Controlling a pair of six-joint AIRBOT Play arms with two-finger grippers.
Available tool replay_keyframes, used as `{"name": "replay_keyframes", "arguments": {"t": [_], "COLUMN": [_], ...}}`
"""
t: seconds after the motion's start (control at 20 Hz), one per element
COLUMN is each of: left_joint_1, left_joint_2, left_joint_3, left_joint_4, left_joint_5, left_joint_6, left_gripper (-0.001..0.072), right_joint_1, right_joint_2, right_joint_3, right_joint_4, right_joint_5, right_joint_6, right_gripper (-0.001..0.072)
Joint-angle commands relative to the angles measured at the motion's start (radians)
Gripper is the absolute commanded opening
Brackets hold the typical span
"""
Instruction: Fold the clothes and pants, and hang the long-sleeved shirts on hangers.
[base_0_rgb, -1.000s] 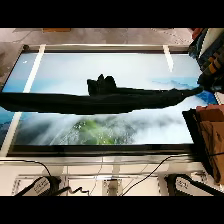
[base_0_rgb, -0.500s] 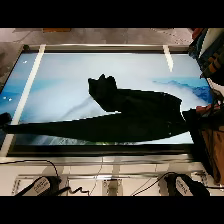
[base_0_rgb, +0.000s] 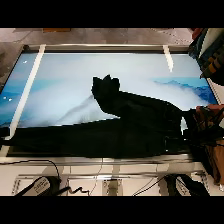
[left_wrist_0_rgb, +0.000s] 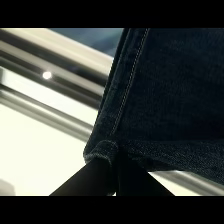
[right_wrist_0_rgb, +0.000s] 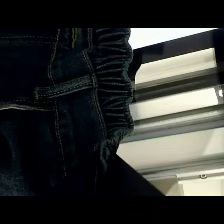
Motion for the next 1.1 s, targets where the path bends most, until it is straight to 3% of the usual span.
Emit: {"name": "replay_keyframes", "arguments": {"t": [0.0, 0.05, 0.1, 0.3, 0.5, 0.6, 0.75, 0.9, 1.05], "left_joint_1": [0.001, 0.0, 0.0, 0.0, 0.0, 0.0, 0.0, -0.002, -0.033], "left_joint_2": [0.0, 0.0, 0.0, 0.0, 0.0, 0.0, 0.0, 0.0, 0.001], "left_joint_3": [-0.002, -0.002, -0.002, -0.002, -0.001, -0.001, -0.001, 0.0, 0.005], "left_joint_4": [0.015, 0.015, 0.016, 0.023, 0.022, 0.018, 0.018, 0.003, 0.003], "left_joint_5": [0.006, 0.005, 0.006, 0.012, 0.048, 0.064, 0.075, 0.089, 0.108], "left_joint_6": [0.015, 0.015, 0.01, 0.007, 0.006, -0.001, -0.009, -0.046, -0.045], "left_gripper": [0.0153, 0.0456, 0.0699, 0.0691, 0.0691, 0.0691, 0.0691, 0.0691, 0.0691], "right_joint_1": [0.0, 0.0, 0.0, 0.0, 0.0, -0.01, -0.107, -0.217, -0.26], "right_joint_2": [0.003, 0.003, 0.003, 0.002, -0.021, -0.114, -0.38, -0.636, -0.758], "right_joint_3": [-0.005, -0.005, -0.005, -0.001, 0.029, 0.103, 0.272, 0.401, 0.414], "right_joint_4": [0.0, 0.0, 0.0, 0.0, -0.009, -0.006, 0.084, 0.372, 0.438], "right_joint_5": [-0.008, -0.022, -0.043, -0.18, -0.548, -0.624, -0.503, -0.279, -0.252], "right_joint_6": [-0.024, -0.043, -0.061, -0.067, -0.037, -0.019, -0.049, -0.284, -0.379], "right_gripper": [0.0124, 0.0336, 0.0525, 0.0552, 0.055, 0.0549, 0.0549, 0.0551, 0.0561]}}
